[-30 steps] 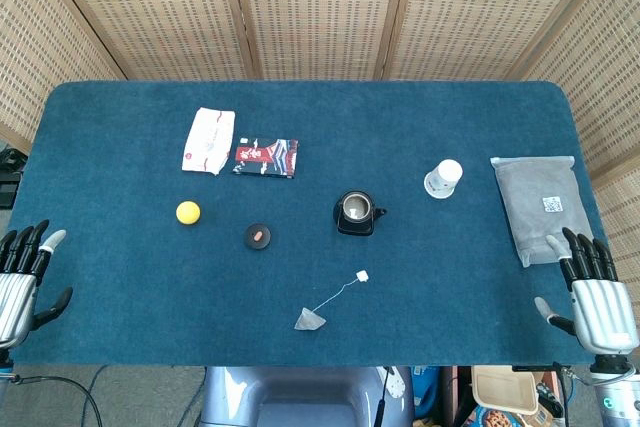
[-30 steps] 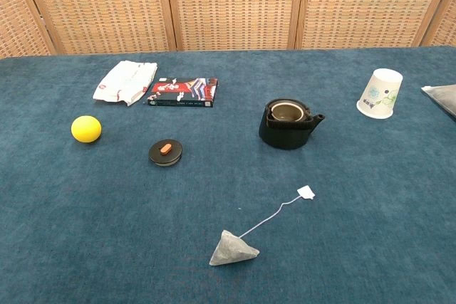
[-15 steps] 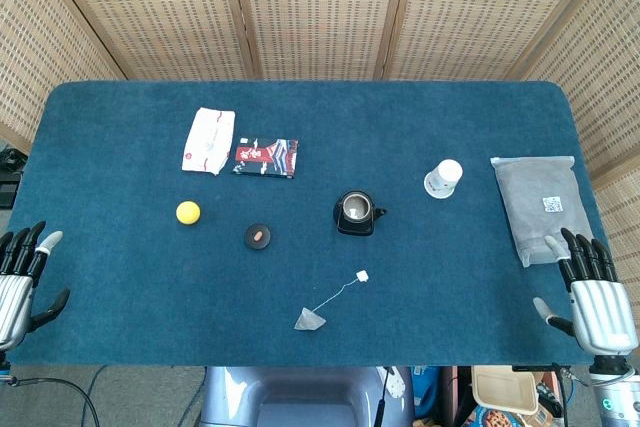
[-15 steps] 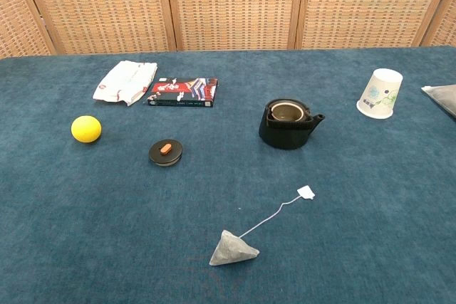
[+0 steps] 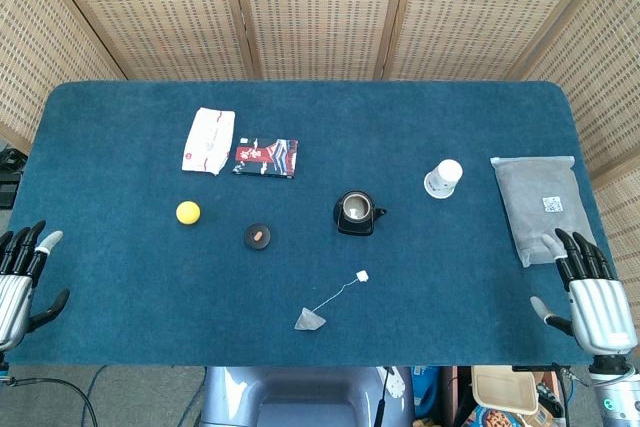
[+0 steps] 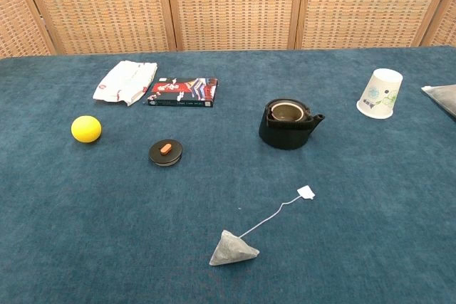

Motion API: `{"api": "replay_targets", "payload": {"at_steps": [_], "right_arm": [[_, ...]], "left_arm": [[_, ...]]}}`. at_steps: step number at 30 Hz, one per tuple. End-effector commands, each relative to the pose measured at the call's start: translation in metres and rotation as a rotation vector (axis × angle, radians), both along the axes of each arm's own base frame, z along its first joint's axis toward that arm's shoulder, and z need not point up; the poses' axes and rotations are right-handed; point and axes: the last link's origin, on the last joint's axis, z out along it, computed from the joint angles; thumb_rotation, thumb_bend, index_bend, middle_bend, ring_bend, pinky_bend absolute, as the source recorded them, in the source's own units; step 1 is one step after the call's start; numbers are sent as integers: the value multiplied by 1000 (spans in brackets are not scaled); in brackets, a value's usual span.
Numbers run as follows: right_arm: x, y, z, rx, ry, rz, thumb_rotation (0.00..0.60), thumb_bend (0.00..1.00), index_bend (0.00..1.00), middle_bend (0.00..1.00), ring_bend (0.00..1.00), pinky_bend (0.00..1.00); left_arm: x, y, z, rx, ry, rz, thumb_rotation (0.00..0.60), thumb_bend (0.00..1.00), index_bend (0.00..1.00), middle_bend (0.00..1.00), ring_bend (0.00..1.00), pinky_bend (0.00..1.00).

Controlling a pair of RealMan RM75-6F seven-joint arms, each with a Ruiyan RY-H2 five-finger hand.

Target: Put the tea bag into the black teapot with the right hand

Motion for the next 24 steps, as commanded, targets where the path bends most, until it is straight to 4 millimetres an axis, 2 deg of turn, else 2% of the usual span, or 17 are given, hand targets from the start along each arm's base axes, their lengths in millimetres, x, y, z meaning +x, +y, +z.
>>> {"api": "replay_targets", "payload": {"at_steps": [1, 8, 10, 15, 20, 24], "right_arm": [[2, -2, 0, 10, -7, 10, 600, 384, 103, 198, 61, 214], [17, -14, -6, 90, -51, 85, 600, 384, 103, 279, 150, 293], [23, -20, -8, 123, -53, 112, 600, 384, 103, 332, 209, 351], [50, -43, -20, 241, -79, 220, 600, 384, 151, 416, 334, 463], [73, -64, -35, 357, -63, 302, 600, 384, 188, 480, 432, 535], [85, -76, -48, 440, -55, 335, 600, 384, 214, 542, 520, 618]], "left_arm": [[0, 0, 1, 0, 1, 1, 600, 339, 99, 13, 0, 0], [2, 3, 3, 2, 10, -3, 600, 339, 99, 15, 2, 0], [3, 4, 4, 4, 16, -5, 600, 339, 100, 18, 4, 0], [6, 10, 8, 4, 29, -13, 600, 338, 100, 20, 4, 0], [9, 16, 12, 5, 41, -17, 600, 338, 100, 20, 4, 0], [11, 19, 14, 13, 53, -17, 600, 338, 100, 20, 4, 0]]}}
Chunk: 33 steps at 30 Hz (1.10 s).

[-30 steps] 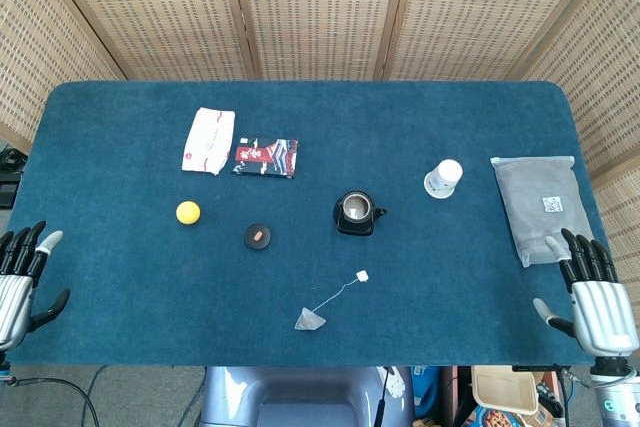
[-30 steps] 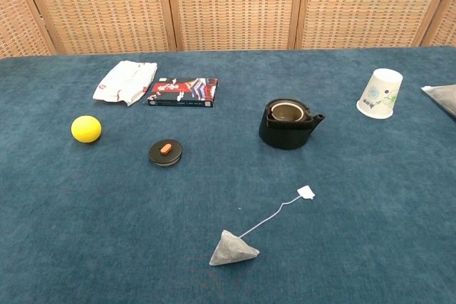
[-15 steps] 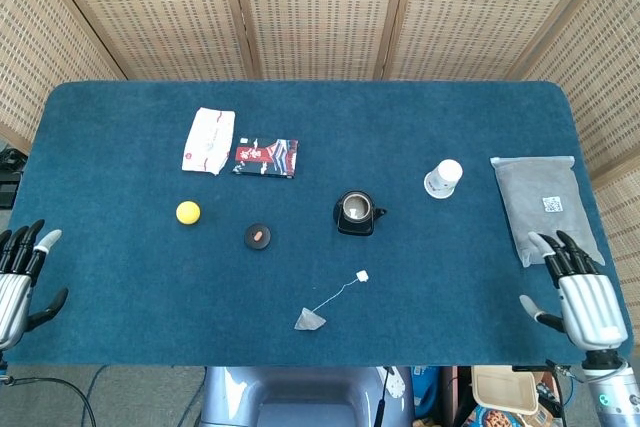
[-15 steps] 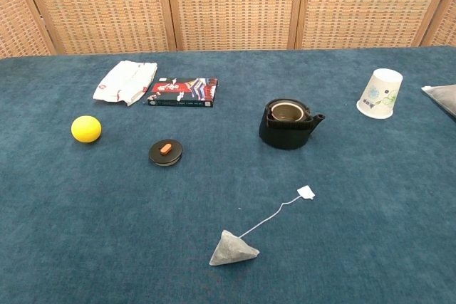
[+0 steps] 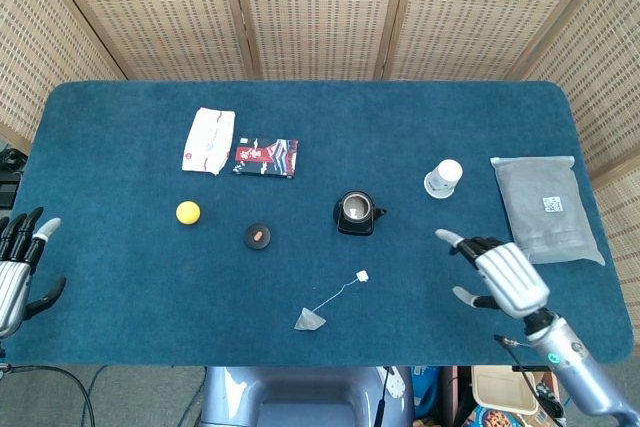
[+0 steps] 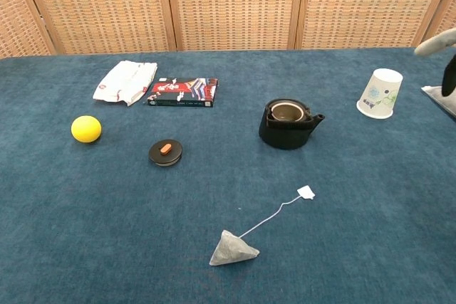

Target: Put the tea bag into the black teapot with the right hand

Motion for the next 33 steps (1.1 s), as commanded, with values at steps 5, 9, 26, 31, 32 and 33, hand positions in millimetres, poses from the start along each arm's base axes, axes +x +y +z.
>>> {"api": "replay_targets", "payload": {"at_steps": [5, 9, 26, 31, 32, 33], "right_arm": [[25, -25, -34, 147, 31, 73, 600, 384, 268, 667, 644, 723], [29, -33, -45, 179, 39, 77, 600, 384, 333, 749, 721, 784], [39, -57, -86, 240, 75, 77, 600, 384, 518, 981, 925, 942], [42, -60, -97, 263, 99, 85, 600, 384, 526, 993, 936, 951], [43, -60, -99, 268, 103, 87, 600, 384, 527, 994, 937, 951], [44, -61, -101, 273, 107, 89, 600, 384, 529, 996, 938, 952]], "left_arm": [[3, 8, 1, 0, 26, 0, 600, 338, 100, 20, 4, 0], [4, 10, 1, -2, 27, 0, 600, 339, 100, 20, 4, 0], [6, 17, 2, 7, 30, 8, 600, 339, 100, 20, 4, 0], [5, 18, 1, 5, 30, 14, 600, 339, 100, 20, 4, 0], [4, 18, 2, 7, 29, 14, 600, 339, 100, 20, 4, 0], [4, 18, 2, 8, 29, 14, 600, 339, 100, 20, 4, 0]]}}
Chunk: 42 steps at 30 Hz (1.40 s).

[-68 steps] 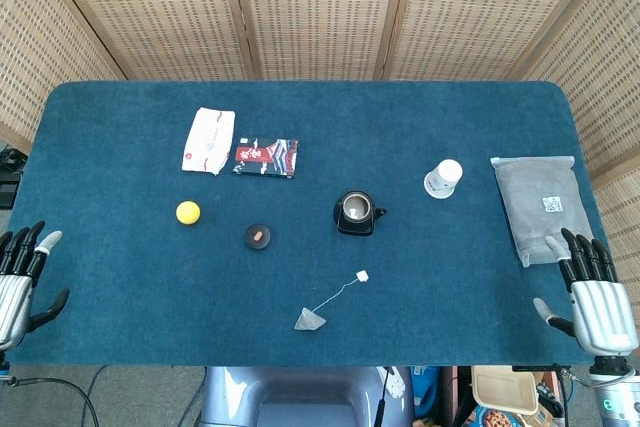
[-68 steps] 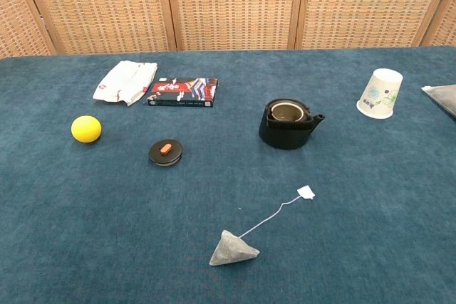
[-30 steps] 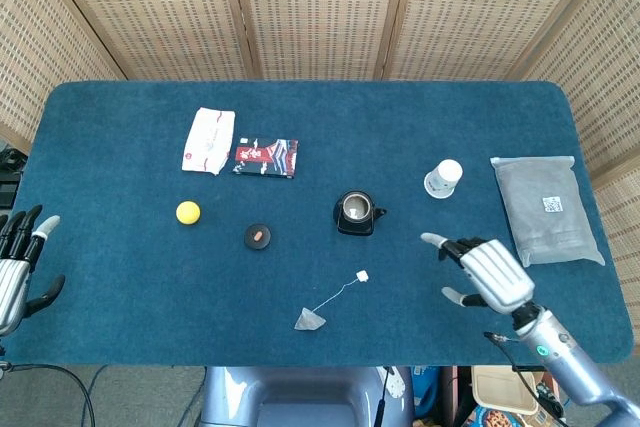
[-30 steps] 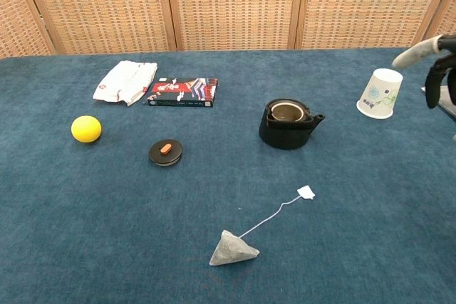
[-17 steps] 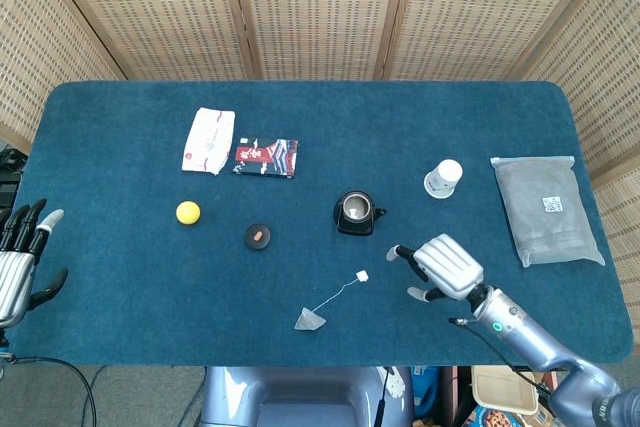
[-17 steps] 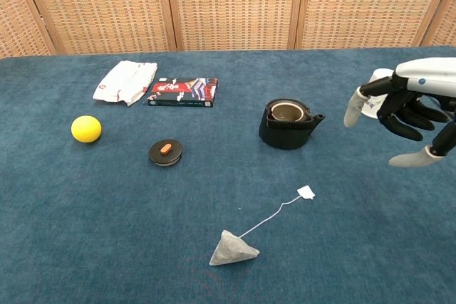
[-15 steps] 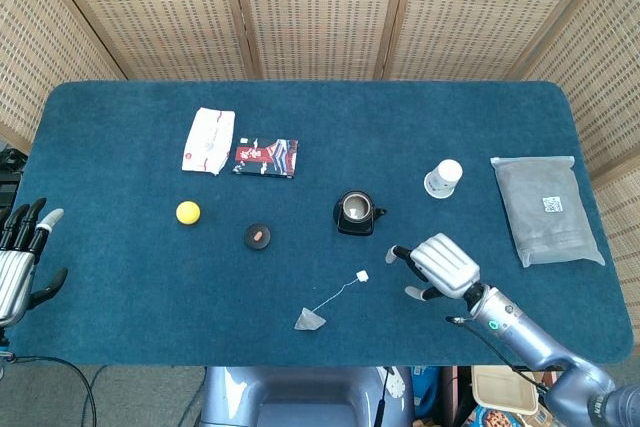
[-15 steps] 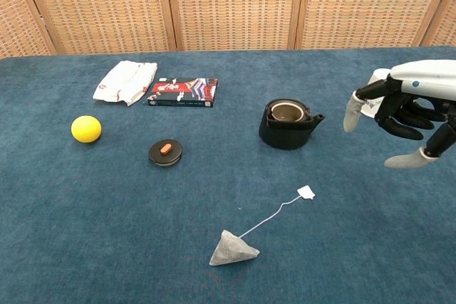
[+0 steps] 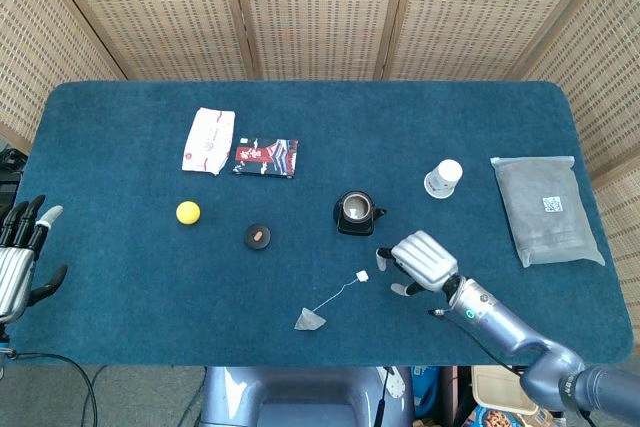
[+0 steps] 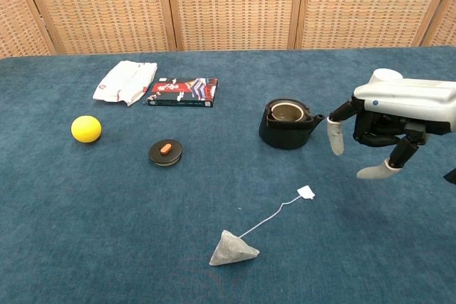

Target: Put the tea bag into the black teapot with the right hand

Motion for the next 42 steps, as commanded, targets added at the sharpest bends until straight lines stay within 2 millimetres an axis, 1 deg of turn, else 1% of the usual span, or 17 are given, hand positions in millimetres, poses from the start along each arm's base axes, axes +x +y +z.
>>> {"api": "replay_targets", "payload": {"at_steps": [1, 4, 7, 12, 16, 28, 34, 42], "right_arm": [[2, -1, -6, 13, 13, 6, 600, 384, 531, 998, 940, 953], [4, -3, -17, 25, 35, 18, 600, 386, 533, 998, 940, 954], [5, -5, -25, 24, 47, 20, 600, 411, 534, 999, 940, 954], [2, -8, -33, 14, 58, 15, 600, 434, 534, 999, 940, 955], [0, -9, -37, -3, 69, 9, 600, 460, 540, 999, 941, 955], [-6, -11, -45, -51, 96, -12, 600, 462, 541, 999, 941, 955], [-7, -10, -53, -71, 114, -11, 600, 462, 547, 999, 941, 955], [-2, -8, -62, -77, 119, -12, 600, 462, 547, 999, 941, 955]], "left_arm": [[0, 1, 0, 4, -1, 0, 600, 339, 100, 20, 4, 0], [-1, 1, 1, 5, 0, 2, 600, 339, 100, 20, 4, 0], [-2, 2, 0, 2, 0, 6, 600, 339, 100, 20, 4, 0], [-3, 2, 0, 0, -1, 8, 600, 339, 100, 20, 4, 0], [-3, 2, 0, -1, -2, 10, 600, 339, 100, 20, 4, 0], [-4, 2, -1, -11, -4, 15, 600, 339, 100, 20, 4, 0], [-4, 2, -2, -17, -6, 13, 600, 339, 100, 20, 4, 0], [-6, 1, -1, -17, -6, 19, 600, 339, 100, 20, 4, 0]]}}
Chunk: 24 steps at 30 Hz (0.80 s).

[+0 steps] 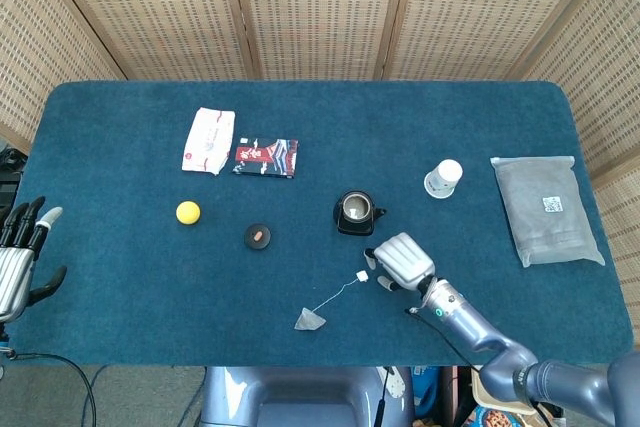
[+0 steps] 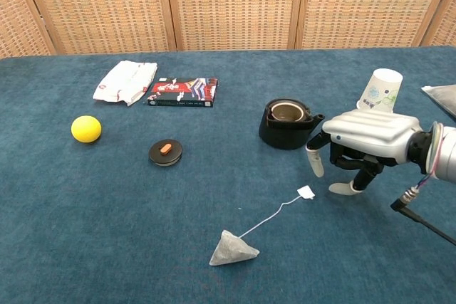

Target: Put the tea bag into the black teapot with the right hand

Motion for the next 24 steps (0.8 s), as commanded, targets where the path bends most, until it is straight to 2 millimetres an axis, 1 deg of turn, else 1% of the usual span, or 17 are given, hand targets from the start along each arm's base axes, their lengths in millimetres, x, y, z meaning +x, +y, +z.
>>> {"api": "replay_targets", "payload": {"at_steps": [1, 11, 24], "right_arm": [[2, 1, -3, 0, 3, 1, 600, 461, 547, 999, 941, 955], [3, 4, -14, 4, 45, -4, 600, 461, 547, 999, 941, 955], [7, 10, -22, 17, 64, 1, 600, 461, 547, 999, 941, 955]], "left_arm": [[0, 0, 0, -1, -1, 0, 600, 339, 100, 20, 4, 0], [-4, -2, 0, -2, -9, 7, 600, 339, 100, 20, 4, 0], [-9, -2, -1, -3, -20, 12, 600, 338, 100, 20, 4, 0]]}}
